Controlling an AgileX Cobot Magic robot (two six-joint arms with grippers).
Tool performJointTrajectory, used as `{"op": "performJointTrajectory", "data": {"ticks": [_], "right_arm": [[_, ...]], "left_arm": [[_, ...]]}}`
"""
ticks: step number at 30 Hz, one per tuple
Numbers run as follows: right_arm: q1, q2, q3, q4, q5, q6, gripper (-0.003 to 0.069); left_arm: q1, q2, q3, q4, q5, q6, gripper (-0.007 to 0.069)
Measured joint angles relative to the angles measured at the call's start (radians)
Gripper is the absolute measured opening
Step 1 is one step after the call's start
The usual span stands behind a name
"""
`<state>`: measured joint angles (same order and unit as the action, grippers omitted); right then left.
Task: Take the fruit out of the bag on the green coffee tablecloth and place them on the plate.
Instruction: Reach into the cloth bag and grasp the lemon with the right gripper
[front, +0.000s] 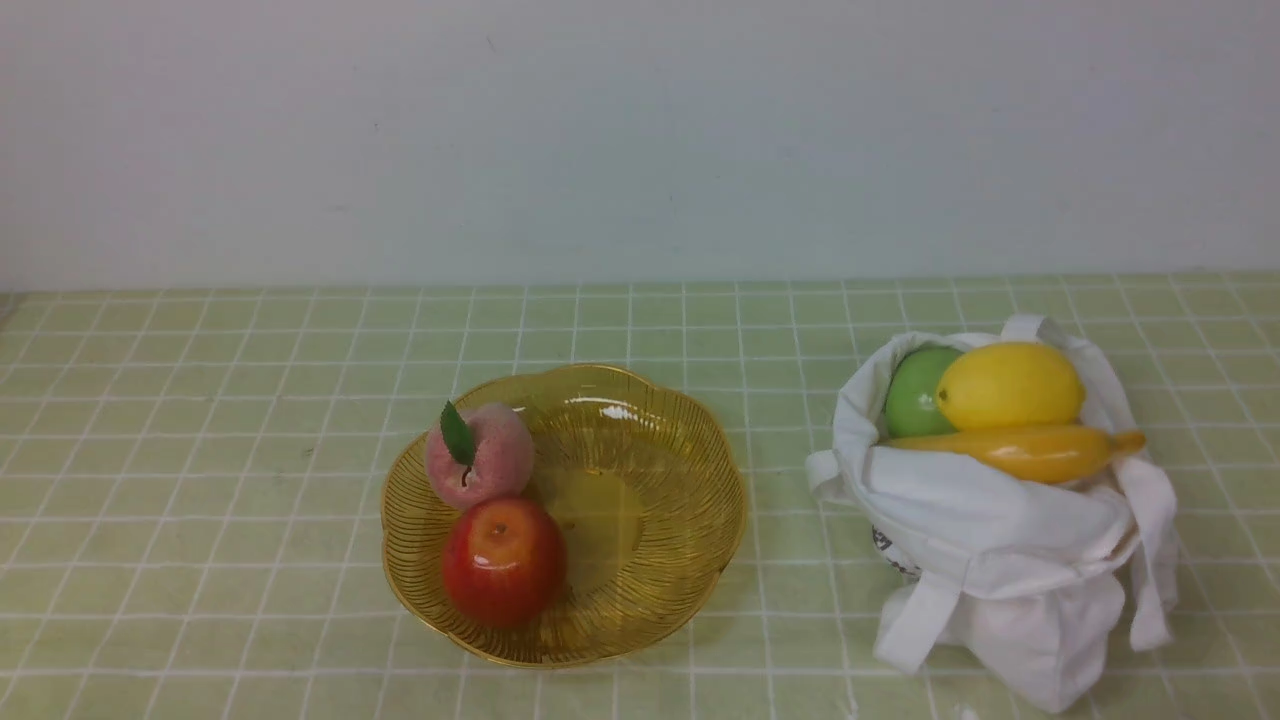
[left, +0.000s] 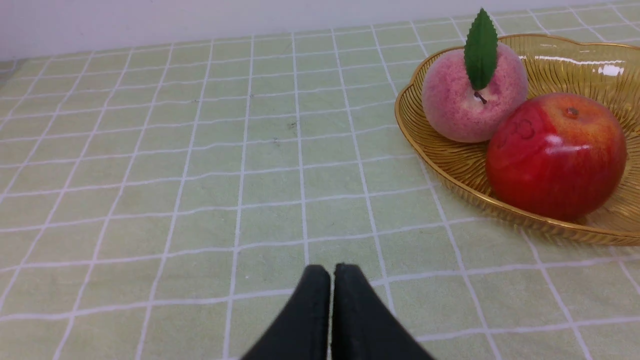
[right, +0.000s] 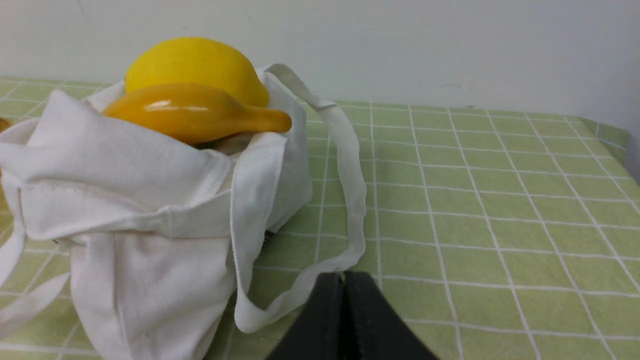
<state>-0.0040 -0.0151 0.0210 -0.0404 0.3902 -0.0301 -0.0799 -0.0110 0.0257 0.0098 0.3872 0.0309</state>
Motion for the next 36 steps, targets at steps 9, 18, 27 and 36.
{"op": "performJointTrajectory", "data": {"ticks": [9, 18, 27, 36], "right_arm": [[0.000, 0.000, 0.000, 0.000, 0.000, 0.000, -0.0013], [0.000, 0.000, 0.000, 0.000, 0.000, 0.000, -0.0013], [0.001, 0.000, 0.006, 0.121, -0.060, 0.042, -0.0013], [0.002, 0.000, 0.009, 0.618, -0.330, 0.202, -0.0013]], "left_arm": [[0.000, 0.000, 0.000, 0.000, 0.000, 0.000, -0.0008], [0.000, 0.000, 0.000, 0.000, 0.000, 0.000, -0.0008], [0.000, 0.000, 0.000, 0.000, 0.000, 0.000, -0.0008], [0.000, 0.000, 0.000, 0.000, 0.000, 0.000, -0.0008]]}}
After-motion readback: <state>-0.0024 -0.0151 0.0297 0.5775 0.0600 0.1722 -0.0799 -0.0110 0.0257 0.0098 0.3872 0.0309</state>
